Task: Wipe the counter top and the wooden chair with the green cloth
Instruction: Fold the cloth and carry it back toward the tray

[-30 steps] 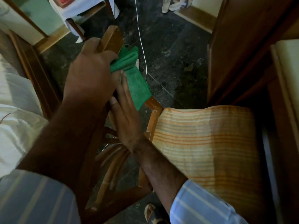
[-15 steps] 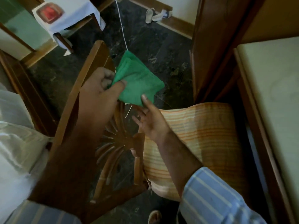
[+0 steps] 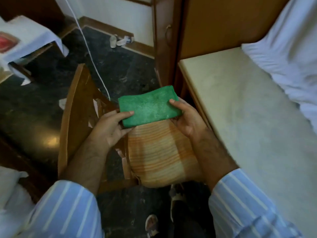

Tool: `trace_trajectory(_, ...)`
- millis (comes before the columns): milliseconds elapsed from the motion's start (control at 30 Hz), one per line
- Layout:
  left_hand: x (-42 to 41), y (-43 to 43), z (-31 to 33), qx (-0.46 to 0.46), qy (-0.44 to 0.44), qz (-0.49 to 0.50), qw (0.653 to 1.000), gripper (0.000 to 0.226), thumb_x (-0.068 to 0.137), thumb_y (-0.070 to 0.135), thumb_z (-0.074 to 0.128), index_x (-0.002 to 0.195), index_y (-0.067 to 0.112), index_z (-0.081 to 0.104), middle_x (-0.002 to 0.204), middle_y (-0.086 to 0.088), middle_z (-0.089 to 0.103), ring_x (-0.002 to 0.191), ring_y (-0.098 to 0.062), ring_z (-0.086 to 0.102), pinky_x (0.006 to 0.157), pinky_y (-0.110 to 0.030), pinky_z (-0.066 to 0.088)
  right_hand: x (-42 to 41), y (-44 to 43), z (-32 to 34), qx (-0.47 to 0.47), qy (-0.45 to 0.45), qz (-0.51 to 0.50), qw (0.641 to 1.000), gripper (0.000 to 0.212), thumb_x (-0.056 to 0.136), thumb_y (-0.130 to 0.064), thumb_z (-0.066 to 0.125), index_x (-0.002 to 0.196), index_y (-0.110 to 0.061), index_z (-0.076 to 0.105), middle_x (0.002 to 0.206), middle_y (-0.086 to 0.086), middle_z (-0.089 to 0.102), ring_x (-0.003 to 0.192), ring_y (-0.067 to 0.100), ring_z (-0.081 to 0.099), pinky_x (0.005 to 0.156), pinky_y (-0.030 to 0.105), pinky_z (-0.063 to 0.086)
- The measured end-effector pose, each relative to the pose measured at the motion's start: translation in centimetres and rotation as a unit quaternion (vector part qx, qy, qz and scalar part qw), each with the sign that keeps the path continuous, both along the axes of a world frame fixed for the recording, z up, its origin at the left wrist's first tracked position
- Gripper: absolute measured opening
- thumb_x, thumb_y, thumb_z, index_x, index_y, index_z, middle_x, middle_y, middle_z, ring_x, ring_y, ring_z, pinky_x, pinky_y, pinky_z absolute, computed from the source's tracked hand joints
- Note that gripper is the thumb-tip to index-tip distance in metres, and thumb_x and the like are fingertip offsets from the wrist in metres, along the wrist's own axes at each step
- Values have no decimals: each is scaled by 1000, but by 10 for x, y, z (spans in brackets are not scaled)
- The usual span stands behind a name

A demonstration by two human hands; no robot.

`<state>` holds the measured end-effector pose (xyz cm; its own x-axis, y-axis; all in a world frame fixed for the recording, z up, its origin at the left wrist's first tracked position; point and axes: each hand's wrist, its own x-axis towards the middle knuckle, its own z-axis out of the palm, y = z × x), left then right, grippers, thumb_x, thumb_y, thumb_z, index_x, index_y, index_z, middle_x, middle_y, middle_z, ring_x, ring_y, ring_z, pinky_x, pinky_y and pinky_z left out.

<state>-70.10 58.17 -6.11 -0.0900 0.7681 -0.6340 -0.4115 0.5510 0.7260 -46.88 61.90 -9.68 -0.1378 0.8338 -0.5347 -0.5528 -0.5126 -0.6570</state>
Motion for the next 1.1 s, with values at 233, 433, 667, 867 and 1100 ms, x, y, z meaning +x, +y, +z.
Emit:
trace_trajectory(233,95,-27,22,-1,7,-160,987,18,86,11,74,103,14,70,97,-7,79,88,-23,77,64,-37,62,118,-112,54,-37,-125,-133,982,44,90,3,75,132,-9,67,105,11,81,85,20,82,73,31,68)
trace_trajectory(433,214,-65,37,38,6,-287,957,39,87,10,74,124,4,62,112,-14,73,98,-26,72,76,-42,63,220,-221,92,-35,-169,-261,950,39,91,2,74,127,-10,68,110,11,79,85,19,79,67,26,66)
trace_trajectory(667,352,-142,69,88,5,-457,885,16,84,9,77,98,6,70,97,-12,76,78,-24,77,63,-31,62,313,-380,128,-29,-189,-389,901,32,89,1,74,117,-14,77,99,3,84,83,13,82,66,22,63)
trace_trajectory(867,455,-250,92,123,-1,-554,823,21,81,16,81,99,15,71,89,-2,78,71,-15,74,63,-23,56,375,-521,148,-36,-216,-478,851,21,91,0,74,106,-15,78,92,0,84,81,12,80,65,21,63)
trace_trajectory(1100,551,-397,88,125,15,-617,777,27,82,12,79,108,9,71,97,-9,77,76,-18,74,62,-26,54,437,-687,146,-121,-306,-522,787,21,88,2,77,107,-4,73,108,18,79,89,28,78,70,29,66)
